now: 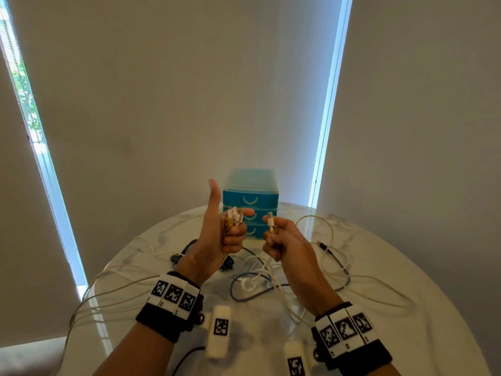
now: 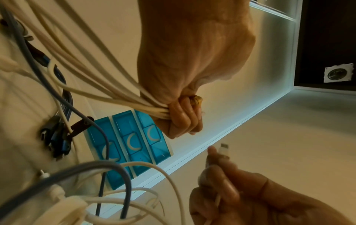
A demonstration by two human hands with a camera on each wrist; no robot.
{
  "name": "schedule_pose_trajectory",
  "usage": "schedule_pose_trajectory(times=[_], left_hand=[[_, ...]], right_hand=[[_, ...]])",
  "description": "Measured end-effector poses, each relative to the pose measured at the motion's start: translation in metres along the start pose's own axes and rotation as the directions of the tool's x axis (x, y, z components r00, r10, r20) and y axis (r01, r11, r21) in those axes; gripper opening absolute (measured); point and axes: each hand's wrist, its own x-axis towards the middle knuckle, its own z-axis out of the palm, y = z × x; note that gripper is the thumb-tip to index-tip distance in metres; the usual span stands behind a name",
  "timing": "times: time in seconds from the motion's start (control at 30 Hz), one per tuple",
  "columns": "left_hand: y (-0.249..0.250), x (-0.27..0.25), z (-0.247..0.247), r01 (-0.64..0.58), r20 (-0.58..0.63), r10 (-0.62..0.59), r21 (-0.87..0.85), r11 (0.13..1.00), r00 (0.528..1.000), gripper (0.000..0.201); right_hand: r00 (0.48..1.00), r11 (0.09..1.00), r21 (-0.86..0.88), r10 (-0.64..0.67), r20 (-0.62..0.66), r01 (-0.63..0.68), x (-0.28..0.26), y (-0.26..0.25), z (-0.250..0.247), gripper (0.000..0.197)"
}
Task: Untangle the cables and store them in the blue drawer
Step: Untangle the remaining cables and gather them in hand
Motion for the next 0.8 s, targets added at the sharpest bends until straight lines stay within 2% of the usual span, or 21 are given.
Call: schedule_pose_trajectory(times=[0.13, 0.2, 0.27, 0.3, 0.37, 0.43, 0.5, 0.57, 0.63, 0.7, 0.8], left_hand=[[-0.002, -0.002, 0.003, -0.059, 0.021, 0.056, 0.204, 0.977, 0.998, 0.067], [-0.003, -0.005, 0.003, -0.116, 0.093, 0.092, 0.305, 0.945, 0.991, 0.048], [-0.005, -0.007, 0.004, -0.170, 0.138, 0.126, 0.383, 0.908, 0.982, 0.043], [-0.006, -0.007, 0.005, -0.195, 0.121, 0.159, 0.409, 0.892, 0.980, 0.042], [-0.006, -0.006, 0.005, -0.247, 0.034, 0.256, 0.417, 0.875, 0.966, 0.042], [-0.006, -0.002, 0.000, -0.315, -0.066, 0.360, 0.359, 0.879, 0.931, 0.043], [-0.002, 0.003, -0.011, -0.404, -0.184, 0.450, 0.239, 0.883, 0.874, 0.040], [0.007, 0.005, -0.026, -0.471, -0.341, 0.464, 0.069, 0.880, 0.817, 0.034], [0.015, 0.007, -0.039, -0.516, -0.441, 0.441, -0.060, 0.855, 0.782, 0.032], [0.017, 0.007, -0.043, -0.528, -0.478, 0.421, -0.111, 0.842, 0.771, 0.035], [0.009, 0.011, -0.041, -0.496, -0.481, 0.381, -0.135, 0.858, 0.789, 0.038]], right_hand=[[0.993, 0.990, -0.083, -0.116, 0.036, 0.118, -0.008, -0.004, 0.004, 0.015], [0.990, 0.984, -0.112, -0.134, 0.037, 0.137, -0.010, -0.002, 0.005, 0.018], [0.992, 0.985, -0.117, -0.127, 0.015, 0.128, -0.010, -0.001, 0.005, 0.024], [0.993, 0.987, -0.112, -0.119, 0.011, 0.119, -0.009, -0.001, 0.005, 0.027], [0.995, 0.989, -0.109, -0.093, 0.022, 0.095, -0.008, -0.001, 0.005, 0.033], [0.996, 0.973, -0.215, -0.073, 0.048, 0.082, -0.006, 0.002, 0.000, 0.035], [0.993, 0.903, -0.416, -0.086, 0.077, 0.110, -0.003, 0.004, -0.012, 0.029], [0.994, 0.874, -0.474, -0.101, 0.038, 0.107, 0.000, -0.001, -0.030, 0.023], [0.990, 0.925, -0.369, -0.123, -0.074, 0.087, 0.003, -0.010, -0.047, 0.024], [0.980, 0.976, -0.197, -0.123, -0.154, 0.092, 0.004, -0.016, -0.057, 0.026], [0.991, 0.992, 0.090, -0.073, -0.111, 0.083, 0.004, -0.017, -0.052, 0.016]])
